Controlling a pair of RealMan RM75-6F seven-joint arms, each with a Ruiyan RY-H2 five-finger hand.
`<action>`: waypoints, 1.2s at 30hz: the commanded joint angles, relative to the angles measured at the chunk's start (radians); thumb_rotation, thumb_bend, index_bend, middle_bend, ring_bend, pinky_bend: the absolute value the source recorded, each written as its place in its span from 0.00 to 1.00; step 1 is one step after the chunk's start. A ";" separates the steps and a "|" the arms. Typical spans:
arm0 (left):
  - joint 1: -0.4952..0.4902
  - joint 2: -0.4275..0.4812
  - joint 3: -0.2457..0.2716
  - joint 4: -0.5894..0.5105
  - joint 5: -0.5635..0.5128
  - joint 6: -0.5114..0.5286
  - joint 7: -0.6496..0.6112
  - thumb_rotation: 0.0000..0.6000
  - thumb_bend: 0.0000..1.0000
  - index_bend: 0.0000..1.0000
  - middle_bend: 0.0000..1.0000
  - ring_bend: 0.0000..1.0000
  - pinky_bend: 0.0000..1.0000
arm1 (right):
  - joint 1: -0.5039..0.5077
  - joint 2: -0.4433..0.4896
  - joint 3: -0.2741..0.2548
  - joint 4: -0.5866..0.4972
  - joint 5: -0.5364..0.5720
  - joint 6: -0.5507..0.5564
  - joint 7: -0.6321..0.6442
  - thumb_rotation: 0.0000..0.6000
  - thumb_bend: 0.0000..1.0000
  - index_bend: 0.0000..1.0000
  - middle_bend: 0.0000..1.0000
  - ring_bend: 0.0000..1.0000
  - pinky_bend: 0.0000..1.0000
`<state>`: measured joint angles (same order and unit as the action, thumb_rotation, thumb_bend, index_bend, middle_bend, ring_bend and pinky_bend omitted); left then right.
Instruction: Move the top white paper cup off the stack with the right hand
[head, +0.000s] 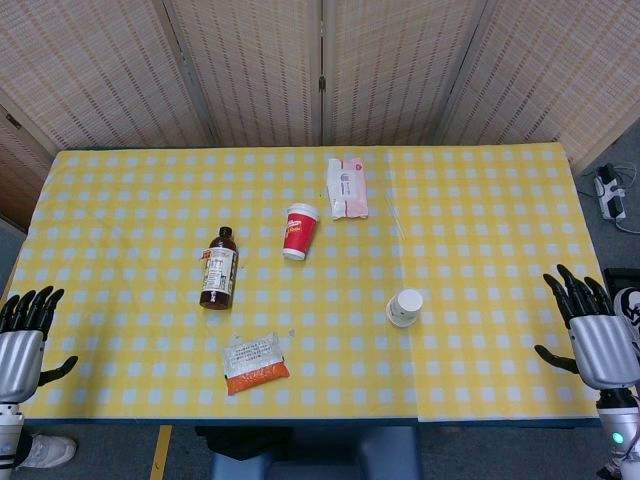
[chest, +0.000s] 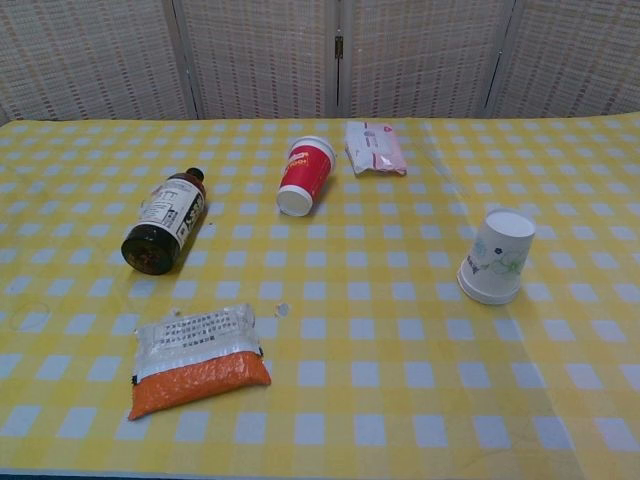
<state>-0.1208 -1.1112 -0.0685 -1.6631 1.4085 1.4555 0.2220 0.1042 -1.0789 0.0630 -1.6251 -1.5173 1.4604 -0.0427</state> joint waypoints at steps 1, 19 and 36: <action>-0.001 -0.005 0.000 0.005 -0.001 -0.001 -0.002 1.00 0.21 0.01 0.09 0.03 0.00 | 0.006 0.001 0.000 -0.002 -0.001 -0.008 0.002 1.00 0.08 0.00 0.00 0.11 0.08; 0.005 -0.010 0.001 0.016 0.013 0.014 -0.017 1.00 0.21 0.01 0.09 0.03 0.00 | 0.131 0.051 0.011 -0.070 -0.028 -0.181 -0.014 1.00 0.12 0.09 0.02 0.14 0.13; 0.014 -0.012 0.004 0.018 0.010 0.020 -0.021 1.00 0.21 0.01 0.09 0.03 0.00 | 0.370 -0.038 0.064 -0.070 0.093 -0.511 -0.075 1.00 0.21 0.22 0.05 0.14 0.14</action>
<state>-0.1069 -1.1227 -0.0651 -1.6451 1.4188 1.4756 0.2006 0.4466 -1.0981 0.1190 -1.7023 -1.4518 0.9911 -0.1072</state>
